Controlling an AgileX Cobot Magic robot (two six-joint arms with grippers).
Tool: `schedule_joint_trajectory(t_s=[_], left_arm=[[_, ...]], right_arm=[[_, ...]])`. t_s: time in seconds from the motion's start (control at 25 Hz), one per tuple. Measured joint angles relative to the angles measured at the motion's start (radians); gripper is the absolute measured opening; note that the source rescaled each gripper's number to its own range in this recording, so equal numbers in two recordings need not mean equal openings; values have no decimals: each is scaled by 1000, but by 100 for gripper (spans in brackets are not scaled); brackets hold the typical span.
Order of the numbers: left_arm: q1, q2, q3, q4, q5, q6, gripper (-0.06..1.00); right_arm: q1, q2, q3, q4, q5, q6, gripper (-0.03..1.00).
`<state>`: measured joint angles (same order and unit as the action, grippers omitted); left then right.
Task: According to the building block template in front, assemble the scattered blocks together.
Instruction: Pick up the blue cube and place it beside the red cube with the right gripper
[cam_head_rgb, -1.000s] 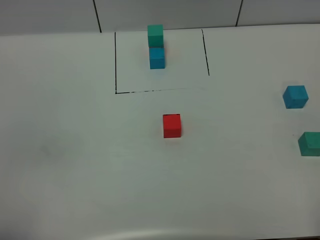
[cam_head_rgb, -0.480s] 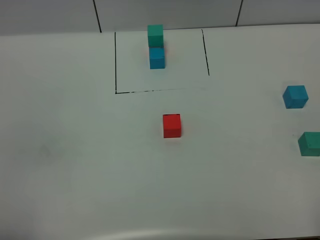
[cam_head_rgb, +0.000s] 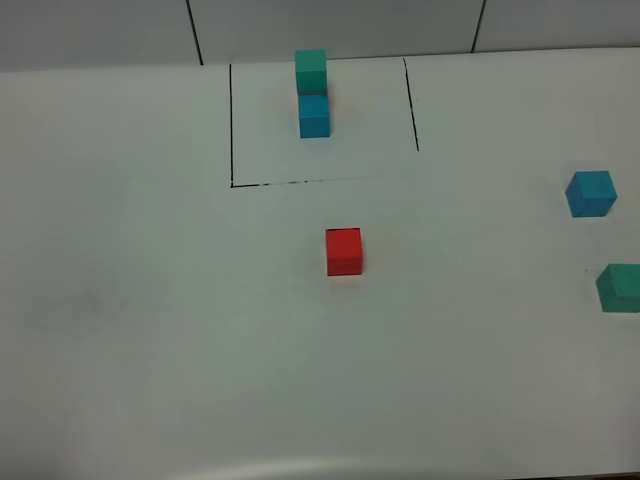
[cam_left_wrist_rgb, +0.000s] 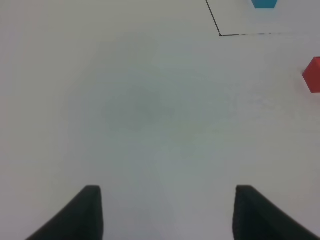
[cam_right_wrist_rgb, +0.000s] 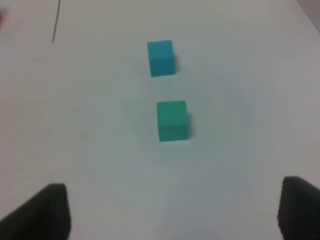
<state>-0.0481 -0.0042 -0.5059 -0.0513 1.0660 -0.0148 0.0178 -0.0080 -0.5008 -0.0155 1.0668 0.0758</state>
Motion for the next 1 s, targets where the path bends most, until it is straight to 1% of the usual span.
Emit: schedule_joint_trajectory(t_s=[0.4, 0.88, 1.0], left_arm=[[0, 0, 0, 0, 0, 0, 17], [0, 0, 0, 0, 0, 0, 16], [0, 0, 0, 0, 0, 0, 16]], right_arm=[[0, 0, 0, 0, 0, 1, 70], [0, 0, 0, 1, 0, -1, 70], [0, 9, 0, 8, 0, -1, 74]])
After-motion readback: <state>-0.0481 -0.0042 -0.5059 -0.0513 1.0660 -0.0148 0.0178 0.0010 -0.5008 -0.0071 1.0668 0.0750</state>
